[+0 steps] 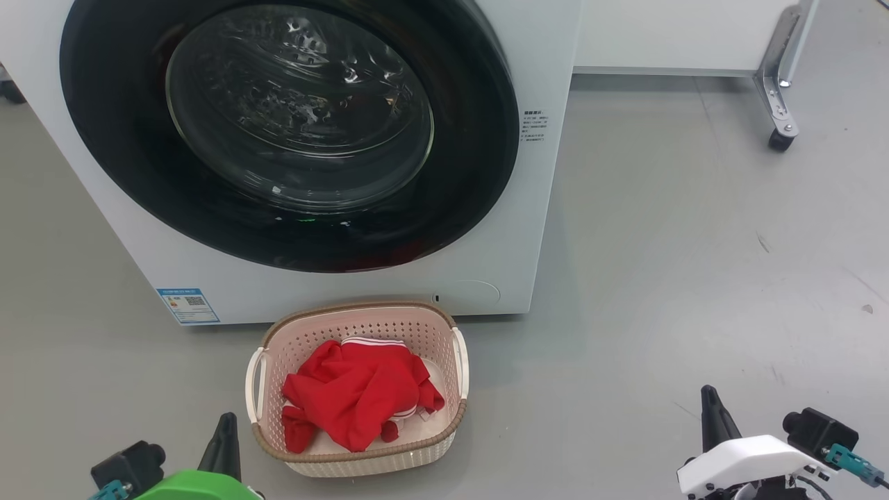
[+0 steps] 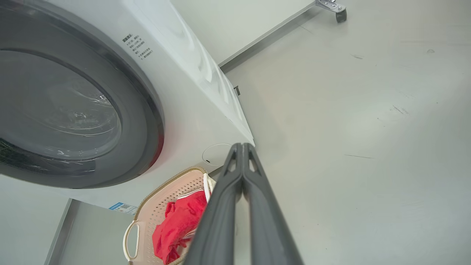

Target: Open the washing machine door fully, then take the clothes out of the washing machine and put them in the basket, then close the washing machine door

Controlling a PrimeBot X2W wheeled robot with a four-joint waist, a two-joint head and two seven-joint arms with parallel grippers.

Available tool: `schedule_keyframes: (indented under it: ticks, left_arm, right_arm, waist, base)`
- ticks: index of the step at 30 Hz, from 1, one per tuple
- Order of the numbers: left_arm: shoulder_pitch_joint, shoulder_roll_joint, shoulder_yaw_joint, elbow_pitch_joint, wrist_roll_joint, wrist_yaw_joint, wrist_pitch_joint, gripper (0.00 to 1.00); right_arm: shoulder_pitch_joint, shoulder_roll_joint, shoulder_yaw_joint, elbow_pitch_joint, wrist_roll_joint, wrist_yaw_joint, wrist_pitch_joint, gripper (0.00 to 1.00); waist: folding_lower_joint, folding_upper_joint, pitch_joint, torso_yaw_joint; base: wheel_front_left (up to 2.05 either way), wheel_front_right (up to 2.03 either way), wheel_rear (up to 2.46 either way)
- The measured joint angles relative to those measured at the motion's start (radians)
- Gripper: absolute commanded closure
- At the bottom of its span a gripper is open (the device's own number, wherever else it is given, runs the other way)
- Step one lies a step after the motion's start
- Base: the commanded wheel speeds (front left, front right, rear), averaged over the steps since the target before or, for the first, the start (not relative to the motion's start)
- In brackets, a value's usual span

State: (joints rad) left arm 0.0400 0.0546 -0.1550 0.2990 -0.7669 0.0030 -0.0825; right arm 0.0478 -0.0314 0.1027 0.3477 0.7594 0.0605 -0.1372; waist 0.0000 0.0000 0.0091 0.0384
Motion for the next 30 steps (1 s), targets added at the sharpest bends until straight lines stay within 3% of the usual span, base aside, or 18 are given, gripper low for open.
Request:
schedule_keyframes:
  ticks: [30]
  left_arm:
    - [-0.042, -0.006, 0.106, -0.008, -0.374, -0.054, 0.09, 1.0]
  right_arm:
    - [-0.042, -0.01, -0.09, -0.025, 0.394, 0.027, 0.099, 1.0]
  waist:
    - [0.0, 0.0, -0.003, -0.017]
  base:
    - [0.0, 0.0, 0.0]
